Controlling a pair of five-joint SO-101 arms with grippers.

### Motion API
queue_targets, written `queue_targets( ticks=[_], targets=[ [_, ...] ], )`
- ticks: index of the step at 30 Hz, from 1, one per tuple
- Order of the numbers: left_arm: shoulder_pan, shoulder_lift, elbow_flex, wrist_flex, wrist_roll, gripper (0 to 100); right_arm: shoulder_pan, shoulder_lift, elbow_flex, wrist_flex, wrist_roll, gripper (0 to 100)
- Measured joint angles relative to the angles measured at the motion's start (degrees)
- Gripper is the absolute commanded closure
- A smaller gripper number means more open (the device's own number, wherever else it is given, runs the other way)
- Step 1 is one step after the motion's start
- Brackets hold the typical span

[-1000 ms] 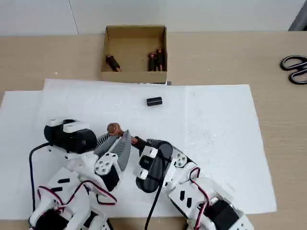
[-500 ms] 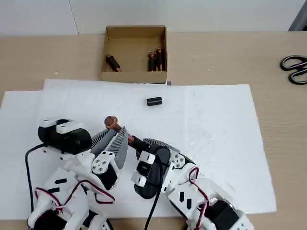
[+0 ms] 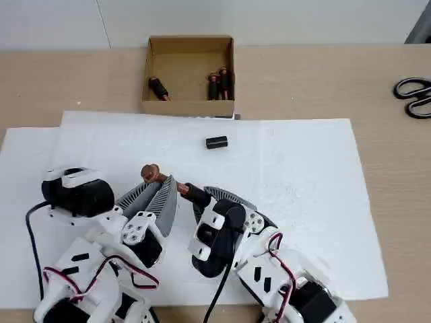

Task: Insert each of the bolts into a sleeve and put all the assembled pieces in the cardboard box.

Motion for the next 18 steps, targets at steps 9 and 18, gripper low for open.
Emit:
queue_targets(
  ticks=[9, 18],
  targets=[
    [-0.1, 0.0, 0.0, 0.3, 2.1, 99, 0.0, 0.0, 0.0, 0.0, -2.9, 99.5],
    [3.4, 3.2, -4.5, 6.1, 2.1, 99, 0.4, 0.0, 0.1, 0.0, -3.2, 99.5]
  ],
)
